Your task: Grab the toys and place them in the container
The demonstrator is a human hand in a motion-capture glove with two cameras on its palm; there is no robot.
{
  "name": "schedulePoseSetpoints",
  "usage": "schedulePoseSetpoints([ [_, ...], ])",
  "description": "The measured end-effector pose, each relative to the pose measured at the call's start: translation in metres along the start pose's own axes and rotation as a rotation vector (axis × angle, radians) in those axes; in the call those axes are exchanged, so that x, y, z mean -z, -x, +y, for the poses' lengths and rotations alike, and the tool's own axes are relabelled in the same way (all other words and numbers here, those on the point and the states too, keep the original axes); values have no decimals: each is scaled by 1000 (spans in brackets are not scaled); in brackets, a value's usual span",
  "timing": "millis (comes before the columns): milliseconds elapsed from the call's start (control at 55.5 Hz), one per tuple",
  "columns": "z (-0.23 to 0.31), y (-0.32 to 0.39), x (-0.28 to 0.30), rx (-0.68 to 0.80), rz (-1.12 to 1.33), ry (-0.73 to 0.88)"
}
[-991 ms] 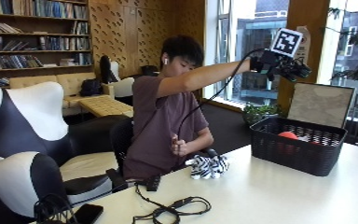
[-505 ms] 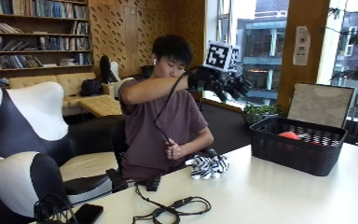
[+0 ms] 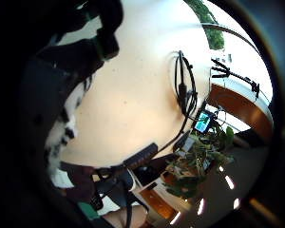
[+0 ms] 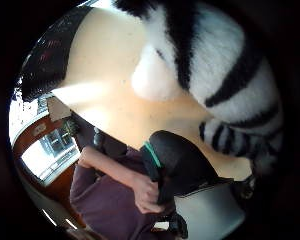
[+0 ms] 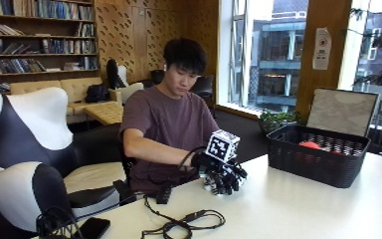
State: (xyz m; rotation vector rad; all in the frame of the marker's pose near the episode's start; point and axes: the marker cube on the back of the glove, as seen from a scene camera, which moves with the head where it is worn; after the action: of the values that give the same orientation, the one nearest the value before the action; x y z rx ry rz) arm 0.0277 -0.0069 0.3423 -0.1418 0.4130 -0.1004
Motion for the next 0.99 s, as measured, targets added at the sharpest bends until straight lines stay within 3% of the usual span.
schedulePoseSetpoints([
  [180,-17,-11,0,-19,-35,-133],
  [487,-67,-19,28,31,-209,-48],
  [613,-80,-15,83,29,-190,-91],
  [829,-97,-4,238,37,-7,-275],
  [991,-105,39,305,194,34,-324],
])
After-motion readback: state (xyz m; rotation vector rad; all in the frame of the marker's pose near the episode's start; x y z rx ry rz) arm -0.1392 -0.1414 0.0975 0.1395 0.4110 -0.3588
